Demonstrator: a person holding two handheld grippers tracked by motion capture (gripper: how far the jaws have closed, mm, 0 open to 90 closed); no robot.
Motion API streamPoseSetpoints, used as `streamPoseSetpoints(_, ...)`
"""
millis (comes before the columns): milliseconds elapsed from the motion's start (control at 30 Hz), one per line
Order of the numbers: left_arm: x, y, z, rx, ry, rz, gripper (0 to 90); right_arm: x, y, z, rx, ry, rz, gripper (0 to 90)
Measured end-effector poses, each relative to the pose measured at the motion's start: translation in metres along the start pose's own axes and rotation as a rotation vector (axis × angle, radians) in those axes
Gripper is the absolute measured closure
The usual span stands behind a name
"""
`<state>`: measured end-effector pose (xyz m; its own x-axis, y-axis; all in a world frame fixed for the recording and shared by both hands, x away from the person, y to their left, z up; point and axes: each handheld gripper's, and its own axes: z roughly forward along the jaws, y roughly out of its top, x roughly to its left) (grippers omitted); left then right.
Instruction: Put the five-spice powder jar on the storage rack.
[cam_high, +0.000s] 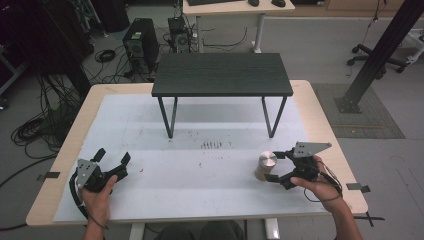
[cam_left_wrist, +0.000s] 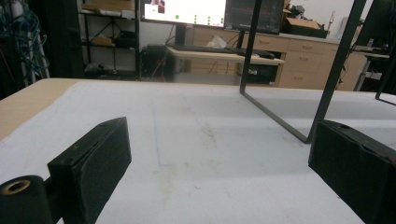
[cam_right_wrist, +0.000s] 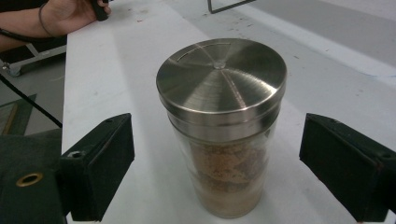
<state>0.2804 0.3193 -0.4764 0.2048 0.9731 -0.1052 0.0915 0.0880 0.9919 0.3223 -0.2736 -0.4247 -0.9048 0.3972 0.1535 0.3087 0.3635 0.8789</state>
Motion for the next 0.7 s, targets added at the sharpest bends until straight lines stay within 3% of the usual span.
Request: streamPoseSetpoints(700, 0.0002, 0.0000, 0.0001, 0.000, -0.001, -0.002, 6.1, -0.0011, 0.0027, 0.0063, 0.002, -0.002, -0.002, 10.3)
